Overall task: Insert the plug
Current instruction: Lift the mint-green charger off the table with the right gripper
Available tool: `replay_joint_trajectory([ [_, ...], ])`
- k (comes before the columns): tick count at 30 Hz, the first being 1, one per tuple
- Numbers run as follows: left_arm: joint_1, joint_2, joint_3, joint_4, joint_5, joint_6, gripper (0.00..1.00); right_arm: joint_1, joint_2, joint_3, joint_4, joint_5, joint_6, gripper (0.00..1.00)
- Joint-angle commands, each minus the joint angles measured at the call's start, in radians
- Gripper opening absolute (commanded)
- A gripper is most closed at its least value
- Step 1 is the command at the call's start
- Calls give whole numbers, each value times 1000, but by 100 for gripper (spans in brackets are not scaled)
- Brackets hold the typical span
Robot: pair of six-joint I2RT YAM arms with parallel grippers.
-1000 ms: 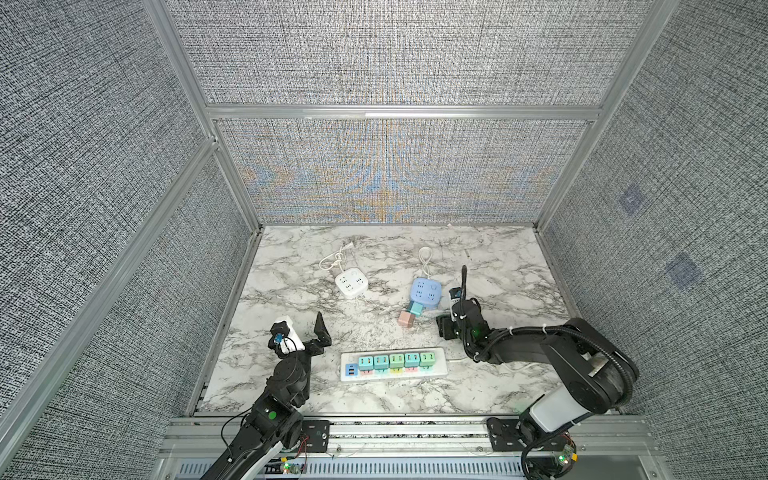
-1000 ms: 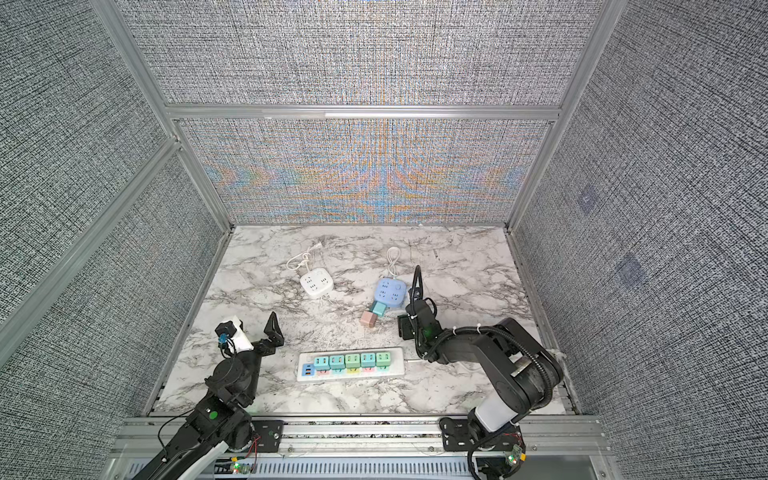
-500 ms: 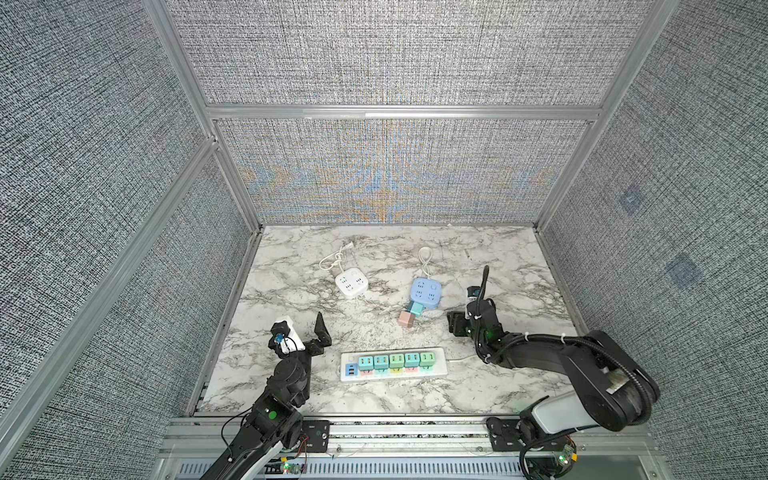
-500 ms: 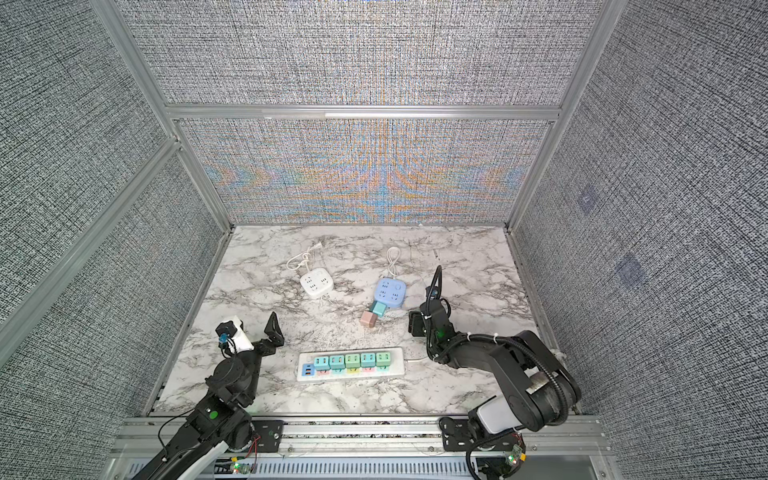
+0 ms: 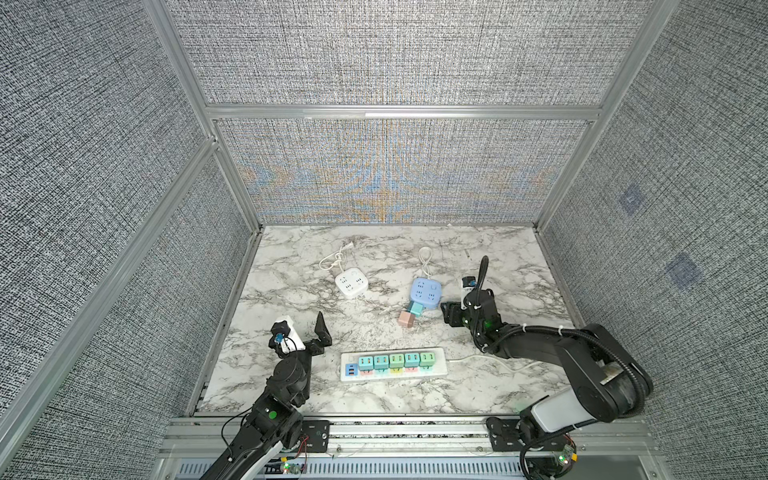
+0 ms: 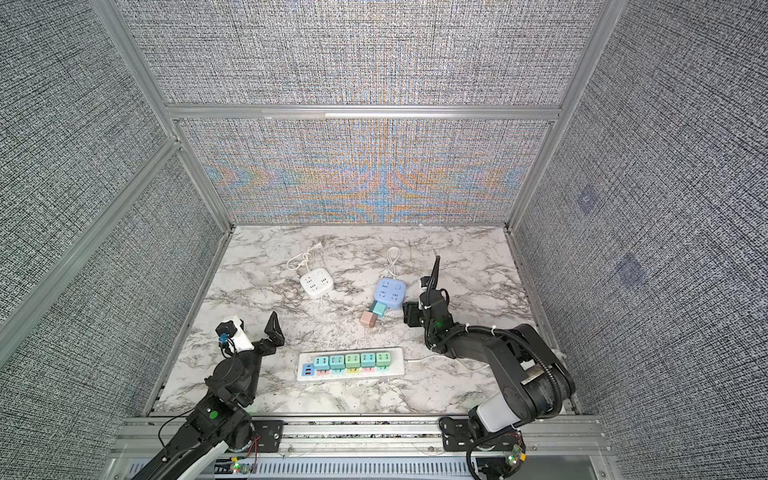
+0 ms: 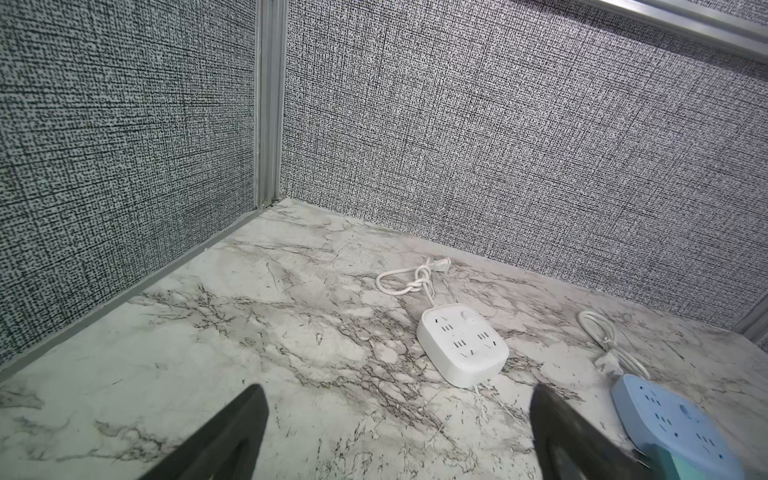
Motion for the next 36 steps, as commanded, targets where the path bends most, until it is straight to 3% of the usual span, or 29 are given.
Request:
replay_joint_trajectory([
  [1, 1, -1, -30, 28, 1, 10, 100, -5, 10, 6, 27, -11, 6, 68],
  [7, 1, -5, -30, 26, 2, 10, 100, -31, 52, 30, -77, 109, 80, 68],
  [11, 1, -5, -31, 26, 4, 12, 100, -51, 94, 37, -113, 122, 111, 69],
  [17, 1, -5, -31, 27, 4, 12, 100, -55, 94, 39, -128, 88, 111, 92],
  [21, 1, -5, -31, 28, 5, 12, 100, -55, 38, 3, -86, 46, 91, 98],
  [29, 1, -5, -31, 29, 7, 15, 100, -47, 9, -32, -22, -76, 81, 96],
  [36, 1, -7, -31, 30, 12, 17, 100, 26, -76, -128, 66, -72, 184, 85],
])
